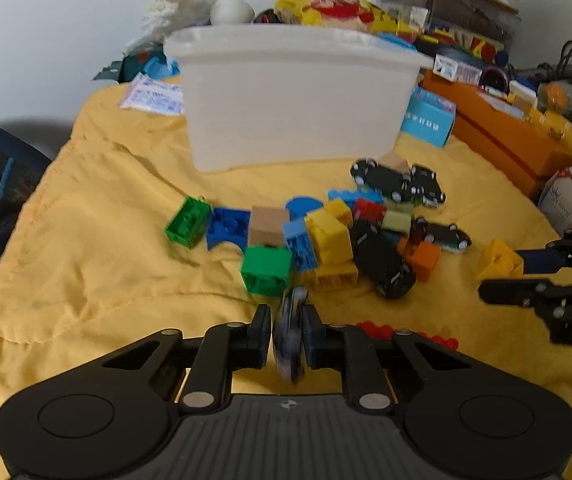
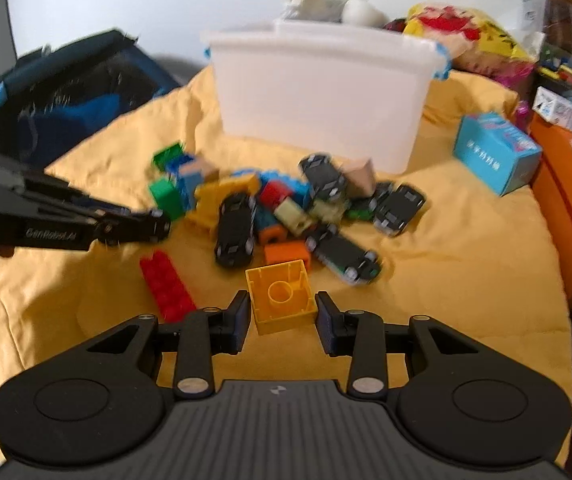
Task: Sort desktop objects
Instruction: 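Lift the black toy car with the left gripper while the right gripper lifts the yellow brick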
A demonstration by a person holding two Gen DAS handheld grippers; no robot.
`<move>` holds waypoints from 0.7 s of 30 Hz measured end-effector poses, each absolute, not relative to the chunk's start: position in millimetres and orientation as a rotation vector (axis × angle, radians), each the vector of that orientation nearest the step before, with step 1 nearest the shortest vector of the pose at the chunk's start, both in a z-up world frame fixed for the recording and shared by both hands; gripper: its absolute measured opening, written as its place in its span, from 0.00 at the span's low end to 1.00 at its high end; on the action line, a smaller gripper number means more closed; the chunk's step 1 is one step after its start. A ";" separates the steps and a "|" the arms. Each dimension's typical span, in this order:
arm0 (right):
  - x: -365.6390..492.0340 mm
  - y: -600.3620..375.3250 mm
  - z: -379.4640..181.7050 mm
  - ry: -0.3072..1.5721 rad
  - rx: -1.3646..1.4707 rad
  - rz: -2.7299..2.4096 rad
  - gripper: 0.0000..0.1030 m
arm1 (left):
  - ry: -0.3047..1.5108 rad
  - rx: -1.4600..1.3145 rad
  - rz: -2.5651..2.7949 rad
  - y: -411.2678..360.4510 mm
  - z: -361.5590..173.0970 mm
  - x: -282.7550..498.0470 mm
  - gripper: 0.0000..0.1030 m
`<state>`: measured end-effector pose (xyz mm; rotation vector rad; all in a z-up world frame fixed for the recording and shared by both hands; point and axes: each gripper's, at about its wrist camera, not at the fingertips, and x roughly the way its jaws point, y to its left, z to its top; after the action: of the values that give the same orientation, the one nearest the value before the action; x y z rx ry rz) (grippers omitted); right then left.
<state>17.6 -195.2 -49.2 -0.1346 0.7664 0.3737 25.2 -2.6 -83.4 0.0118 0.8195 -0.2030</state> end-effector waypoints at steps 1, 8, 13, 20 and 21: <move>18.6 -196.5 -46.2 0.760 -0.126 0.372 0.38 | 0.814 0.007 -0.204 -1.3 -80.4 25.5 0.19; 23.7 -195.5 -47.0 0.773 -0.127 0.371 0.38 | 0.877 0.028 -0.194 -2.8 -93.8 30.3 0.40; 17.0 -191.9 -53.2 0.788 -0.131 0.390 0.38 | 0.880 0.055 -0.110 -4.5 -101.4 34.5 0.52; 15.8 -188.0 -54.6 0.792 -0.134 0.399 0.38 | 0.881 0.090 -0.113 -11.4 -103.4 32.5 0.32; 15.7 -187.4 -53.9 0.788 -0.136 0.400 0.38 | 0.876 0.083 -0.122 -12.3 -102.4 31.8 0.32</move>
<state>15.7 -187.4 -53.9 -0.1364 0.7884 0.3995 31.8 -12.3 -102.4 0.0834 0.8762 -0.1224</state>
